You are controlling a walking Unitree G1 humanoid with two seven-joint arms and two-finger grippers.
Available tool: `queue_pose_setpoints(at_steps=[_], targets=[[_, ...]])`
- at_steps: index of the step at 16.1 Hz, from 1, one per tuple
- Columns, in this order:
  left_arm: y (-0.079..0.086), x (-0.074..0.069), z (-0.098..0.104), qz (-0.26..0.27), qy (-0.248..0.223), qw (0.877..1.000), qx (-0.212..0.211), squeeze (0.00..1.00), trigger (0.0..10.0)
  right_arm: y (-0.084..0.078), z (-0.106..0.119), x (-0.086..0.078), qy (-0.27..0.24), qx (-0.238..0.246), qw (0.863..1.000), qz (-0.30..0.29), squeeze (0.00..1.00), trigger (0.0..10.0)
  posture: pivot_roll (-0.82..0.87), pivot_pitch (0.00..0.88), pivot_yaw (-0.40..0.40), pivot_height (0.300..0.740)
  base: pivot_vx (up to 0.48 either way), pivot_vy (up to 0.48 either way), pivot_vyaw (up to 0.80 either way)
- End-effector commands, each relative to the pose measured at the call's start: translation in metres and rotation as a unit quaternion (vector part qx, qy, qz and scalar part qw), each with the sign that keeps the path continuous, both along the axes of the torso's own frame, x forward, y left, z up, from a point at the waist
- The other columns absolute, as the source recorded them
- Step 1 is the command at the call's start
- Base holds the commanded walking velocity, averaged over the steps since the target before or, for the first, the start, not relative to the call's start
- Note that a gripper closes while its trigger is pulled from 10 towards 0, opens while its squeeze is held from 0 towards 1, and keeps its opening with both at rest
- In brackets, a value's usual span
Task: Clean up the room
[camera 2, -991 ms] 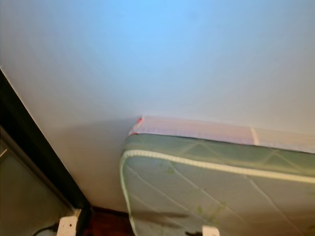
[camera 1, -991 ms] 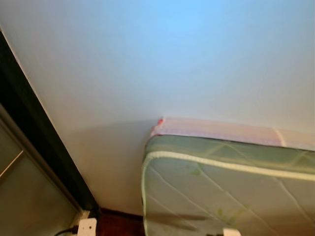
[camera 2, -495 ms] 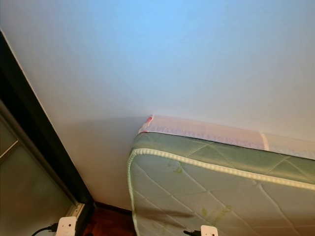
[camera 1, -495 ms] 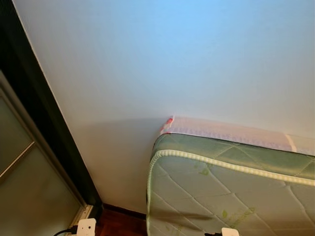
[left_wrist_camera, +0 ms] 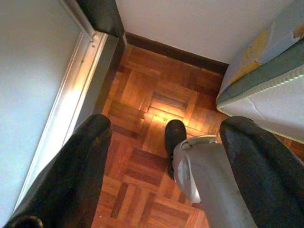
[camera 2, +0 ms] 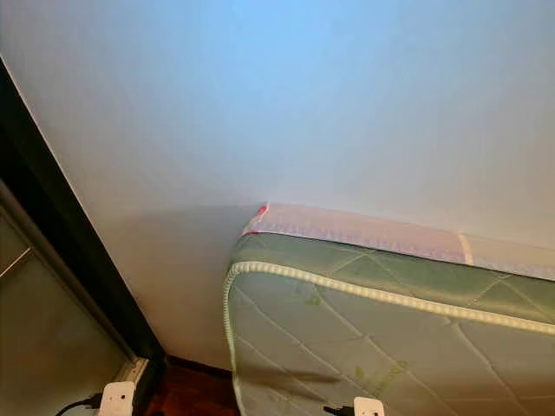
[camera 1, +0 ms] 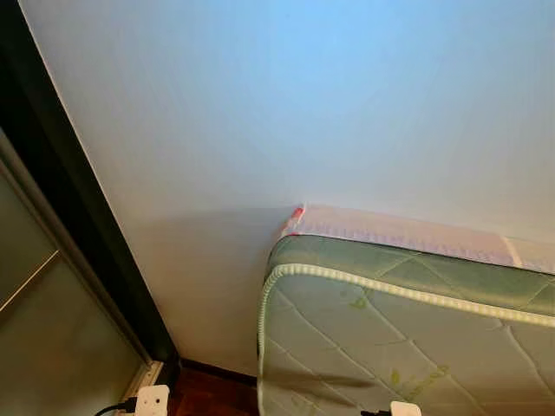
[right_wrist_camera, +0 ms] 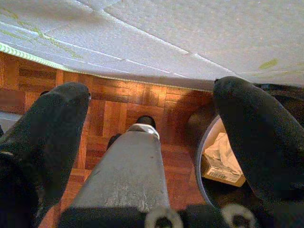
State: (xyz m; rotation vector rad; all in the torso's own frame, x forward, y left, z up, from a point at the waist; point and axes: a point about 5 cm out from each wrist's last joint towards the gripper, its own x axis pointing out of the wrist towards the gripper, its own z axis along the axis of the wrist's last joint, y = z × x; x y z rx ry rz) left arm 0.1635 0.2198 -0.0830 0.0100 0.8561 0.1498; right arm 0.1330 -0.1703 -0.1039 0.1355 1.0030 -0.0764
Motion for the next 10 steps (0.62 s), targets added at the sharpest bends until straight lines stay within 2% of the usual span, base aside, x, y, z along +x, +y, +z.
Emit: queue_pose_setpoints(at_steps=[1, 10], targets=[[-0.0161, 0.0236, 0.0030, -0.047, 0.051, 0.998, -0.009, 0.00, 10.0, -0.0568, 0.0283, 0.0526, -0.028, -0.015, 0.999, -0.014, 0.00, 10.0, 0.07, 0.000, -0.079, 0.740, 0.000, 0.000, 0.00], [-0.0148, 0.0222, 0.0026, -0.052, 0.052, 0.997, -0.003, 0.00, 10.0, -0.0556, 0.0272, 0.0508, -0.024, -0.015, 1.000, -0.010, 0.00, 10.0, 0.06, 0.000, -0.066, 0.740, 0.000, 0.000, 0.00]])
